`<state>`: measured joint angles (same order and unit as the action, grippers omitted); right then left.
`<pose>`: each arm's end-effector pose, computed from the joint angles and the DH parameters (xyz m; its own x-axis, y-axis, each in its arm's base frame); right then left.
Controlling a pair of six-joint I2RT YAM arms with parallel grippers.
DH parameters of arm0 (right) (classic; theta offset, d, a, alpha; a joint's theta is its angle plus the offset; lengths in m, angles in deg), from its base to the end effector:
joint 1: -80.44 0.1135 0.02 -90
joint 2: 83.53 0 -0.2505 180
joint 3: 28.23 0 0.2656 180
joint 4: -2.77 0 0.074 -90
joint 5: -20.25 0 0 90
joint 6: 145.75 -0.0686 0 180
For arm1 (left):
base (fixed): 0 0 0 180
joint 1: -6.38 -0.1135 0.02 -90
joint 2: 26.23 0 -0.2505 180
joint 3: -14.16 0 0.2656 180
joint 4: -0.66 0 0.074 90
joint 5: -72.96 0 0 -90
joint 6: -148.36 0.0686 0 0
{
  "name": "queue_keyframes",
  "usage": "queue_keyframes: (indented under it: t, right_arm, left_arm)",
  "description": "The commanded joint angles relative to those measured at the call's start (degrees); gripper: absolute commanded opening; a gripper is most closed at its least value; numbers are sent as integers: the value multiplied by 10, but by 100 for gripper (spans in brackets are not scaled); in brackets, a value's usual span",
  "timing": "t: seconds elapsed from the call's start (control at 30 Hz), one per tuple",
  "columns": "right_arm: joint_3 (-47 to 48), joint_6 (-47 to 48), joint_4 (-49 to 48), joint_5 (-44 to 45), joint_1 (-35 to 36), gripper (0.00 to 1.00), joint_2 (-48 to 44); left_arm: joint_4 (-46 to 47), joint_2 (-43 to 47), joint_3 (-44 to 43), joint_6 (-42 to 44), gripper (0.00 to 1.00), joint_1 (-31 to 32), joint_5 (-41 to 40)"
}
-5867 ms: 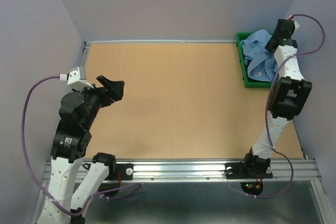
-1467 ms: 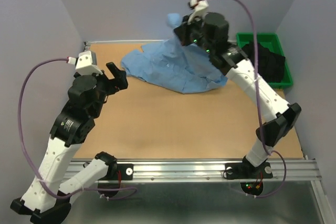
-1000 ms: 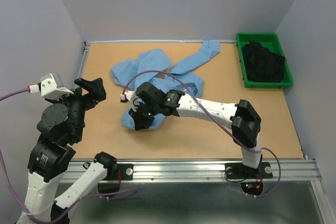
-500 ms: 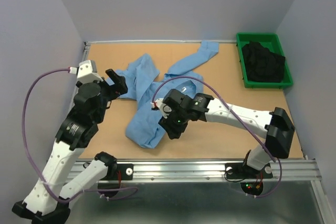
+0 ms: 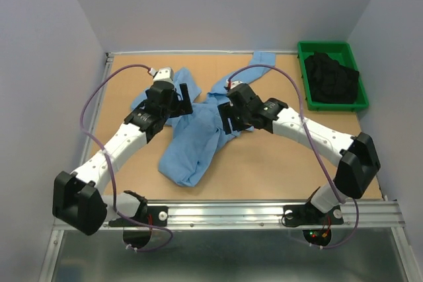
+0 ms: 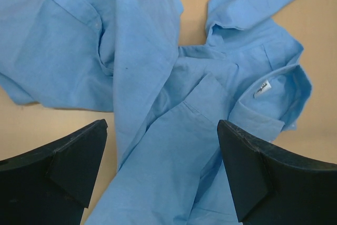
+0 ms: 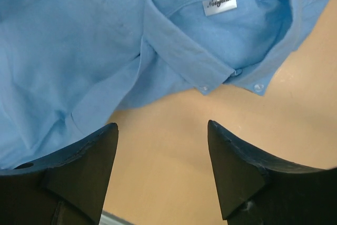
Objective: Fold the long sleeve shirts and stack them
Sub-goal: Flatten the shirt out
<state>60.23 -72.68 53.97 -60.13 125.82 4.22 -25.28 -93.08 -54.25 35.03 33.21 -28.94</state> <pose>0.2651 0.2524 0.2578 -0.7010 -0.3016 -0.6462 -0.4421 0.8948 0.0619 0.2880 -0.1298 0.2928 -0.4468 -0.2083 -0.8701 0.1058 0.9534 -0.2826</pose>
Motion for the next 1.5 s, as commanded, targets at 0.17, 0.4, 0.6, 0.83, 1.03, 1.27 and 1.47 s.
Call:
queue_keyframes:
  t: [0.17, 0.4, 0.6, 0.83, 1.03, 1.27, 1.47]
  right_arm:
    - [26, -142, -129, 76, -14, 72, 63]
    - [-2, -175, -153, 78, -21, 72, 74]
    - [-46, -196, -164, 97, -34, 72, 44]
    - [-132, -218, -172, 146, -68, 72, -44]
    - [-185, -210, -172, 149, -77, 72, -104]
    - [-214, -196, -171, 152, -82, 72, -152]
    - [-226, -188, -172, 144, -86, 72, -159]
  left_arm:
    - [43, -119, -69, 69, 95, -4, 2]
    - [31, -202, -112, 104, 94, -4, -51]
    - [25, -252, -157, 142, 93, 12, -81]
    - [15, -323, -239, 215, 91, 52, -130]
    - [-6, -425, -339, 247, 84, 56, -133]
    - [-59, -517, -390, 252, 82, 53, -162]
    - [-43, -530, -360, 242, 81, 43, -146]
